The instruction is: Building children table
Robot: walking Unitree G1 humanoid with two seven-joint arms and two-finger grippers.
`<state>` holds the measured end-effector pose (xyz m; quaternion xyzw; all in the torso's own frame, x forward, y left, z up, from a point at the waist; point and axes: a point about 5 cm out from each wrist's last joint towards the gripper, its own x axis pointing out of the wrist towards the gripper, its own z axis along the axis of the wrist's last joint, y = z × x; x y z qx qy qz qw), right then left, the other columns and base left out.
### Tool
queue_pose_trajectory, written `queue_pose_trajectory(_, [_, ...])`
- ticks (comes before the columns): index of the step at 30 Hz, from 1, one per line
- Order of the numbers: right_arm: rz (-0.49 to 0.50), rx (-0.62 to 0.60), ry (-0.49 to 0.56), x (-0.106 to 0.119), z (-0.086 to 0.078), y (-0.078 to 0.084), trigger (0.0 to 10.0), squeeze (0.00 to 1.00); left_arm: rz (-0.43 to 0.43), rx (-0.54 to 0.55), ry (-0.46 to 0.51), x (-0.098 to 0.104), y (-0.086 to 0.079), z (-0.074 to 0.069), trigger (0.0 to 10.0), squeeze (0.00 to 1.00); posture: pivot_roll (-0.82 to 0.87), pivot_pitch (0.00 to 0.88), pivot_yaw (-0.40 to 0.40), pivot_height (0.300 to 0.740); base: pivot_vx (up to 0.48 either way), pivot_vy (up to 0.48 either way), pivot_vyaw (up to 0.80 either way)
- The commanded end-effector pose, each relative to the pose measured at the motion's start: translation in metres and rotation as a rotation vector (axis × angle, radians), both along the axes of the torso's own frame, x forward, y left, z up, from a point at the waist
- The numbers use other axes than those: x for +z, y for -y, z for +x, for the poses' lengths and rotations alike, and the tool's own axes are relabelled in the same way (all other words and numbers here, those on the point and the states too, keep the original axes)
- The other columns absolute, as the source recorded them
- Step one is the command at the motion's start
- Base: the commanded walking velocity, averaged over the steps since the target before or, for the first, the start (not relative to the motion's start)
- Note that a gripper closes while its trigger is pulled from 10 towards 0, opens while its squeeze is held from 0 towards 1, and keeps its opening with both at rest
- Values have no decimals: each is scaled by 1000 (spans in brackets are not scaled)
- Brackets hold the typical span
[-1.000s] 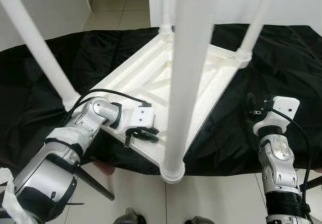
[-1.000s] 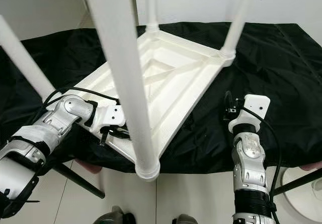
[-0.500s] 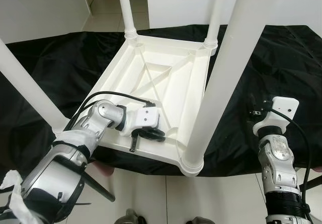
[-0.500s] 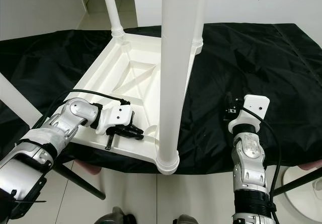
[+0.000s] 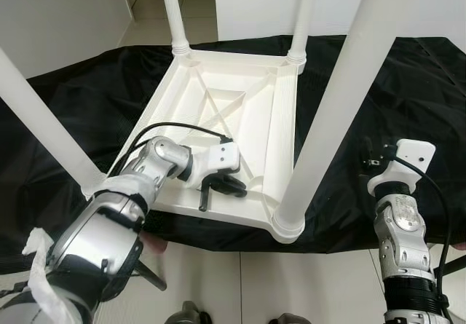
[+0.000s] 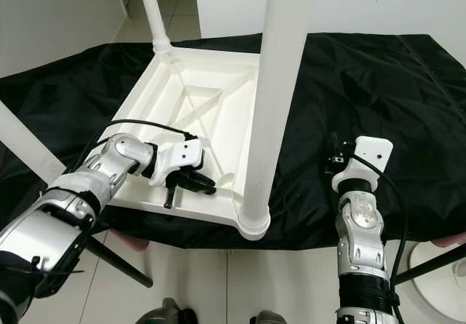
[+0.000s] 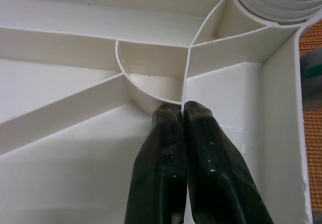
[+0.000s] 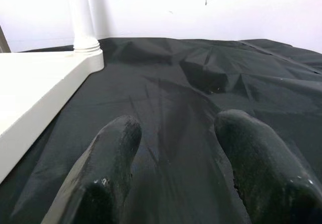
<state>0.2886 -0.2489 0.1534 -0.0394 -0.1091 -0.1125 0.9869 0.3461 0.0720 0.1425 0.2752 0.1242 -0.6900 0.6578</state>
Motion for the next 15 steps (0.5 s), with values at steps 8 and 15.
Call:
queue_pose_trajectory(8, [2,7,-8,-2,0,-2,10000,0,-242,558,249,25,-23,33,10000,922,-46,34,95,740,0,0,0])
queue_pose_trajectory(15, [-5,81,-11,0,2,-5,10000,0,-278,372,226,32,-37,15,10000,0,-19,38,78,740,0,0,0])
